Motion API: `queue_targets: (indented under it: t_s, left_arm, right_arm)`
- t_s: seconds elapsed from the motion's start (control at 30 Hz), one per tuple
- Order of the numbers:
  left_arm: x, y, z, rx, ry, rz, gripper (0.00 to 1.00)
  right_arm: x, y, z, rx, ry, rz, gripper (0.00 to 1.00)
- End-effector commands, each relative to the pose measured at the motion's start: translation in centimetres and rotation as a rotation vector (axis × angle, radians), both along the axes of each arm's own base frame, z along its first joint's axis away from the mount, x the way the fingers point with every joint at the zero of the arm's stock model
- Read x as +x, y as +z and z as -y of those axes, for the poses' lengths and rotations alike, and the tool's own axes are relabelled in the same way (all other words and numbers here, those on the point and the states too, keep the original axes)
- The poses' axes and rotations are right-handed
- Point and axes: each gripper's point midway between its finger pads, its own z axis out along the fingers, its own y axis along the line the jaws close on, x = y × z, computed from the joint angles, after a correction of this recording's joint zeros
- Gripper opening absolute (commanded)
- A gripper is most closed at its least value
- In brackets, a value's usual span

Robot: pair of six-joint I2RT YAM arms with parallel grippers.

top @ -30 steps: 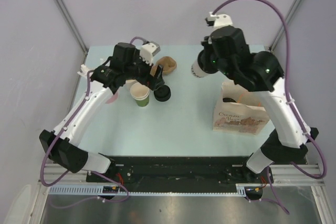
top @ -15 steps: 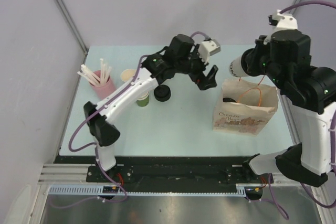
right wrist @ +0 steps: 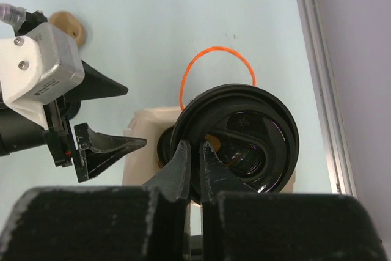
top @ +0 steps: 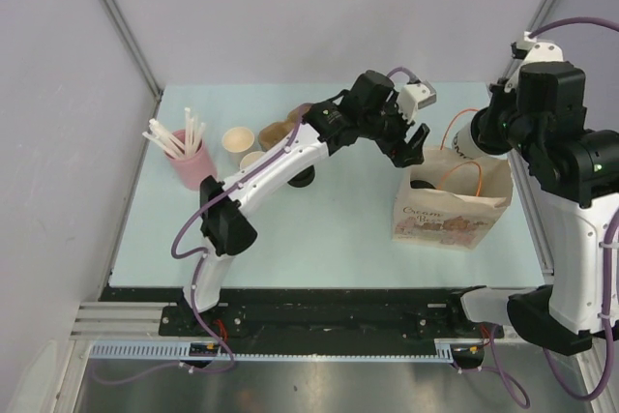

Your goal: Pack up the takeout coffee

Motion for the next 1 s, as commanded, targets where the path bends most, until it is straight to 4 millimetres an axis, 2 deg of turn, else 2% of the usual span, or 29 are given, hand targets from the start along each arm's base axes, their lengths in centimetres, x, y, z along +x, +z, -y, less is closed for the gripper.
queue_targets:
  t_s: [0.0,0.03,0.23,0.5,0.57,0.67,0.7,0.97]
  left_arm:
    - [-0.6,2.2,0.9,-0.045,-0.014,0.038,0.80]
    - [-0.6,2.1,0.8,-0.043,-0.014,0.041,0.73]
    - [-0.8,1.9,1.1,-0.036,-0.015,0.049,0.51]
    - [-0.7,1.4,0.9,-0.017,0.002,0.052,0.26]
    - [-0.8,1.4,0.9,-0.017,0.001,0.055,0.22]
    - [-0.8,1.3,0.9,-0.011,0.004,0.057,0.10]
    - [-0.9,1.3,0.9,-0.009,0.002,0.061,0.01]
    - [0.1,2.4,-0.5,0.007,0.091,0.107,0.01]
  right_arm:
    - [-2.6,-3.9,0.8,-0.081,0.031,-0.191,0.00]
    - [-2.6,-4.0,1.0,-0.087,0.024,-0.191,0.00]
    - [-3.1,-3.8,2.5,-0.134,-0.023,-0.184,0.00]
    - [-3.6,-6.0,4.0,-0.228,-0.058,-0.258,0.00]
    - [-3.8,-6.0,4.0,-0.225,-0.056,-0.255,0.00]
    - [-3.6,-5.7,3.7,-0.213,-0.042,-0.245,0.00]
    - [-3.6,-5.7,3.6,-0.212,-0.039,-0.245,0.00]
    - [-3.6,-7.0,3.0,-0.205,0.004,-0.282,0.00]
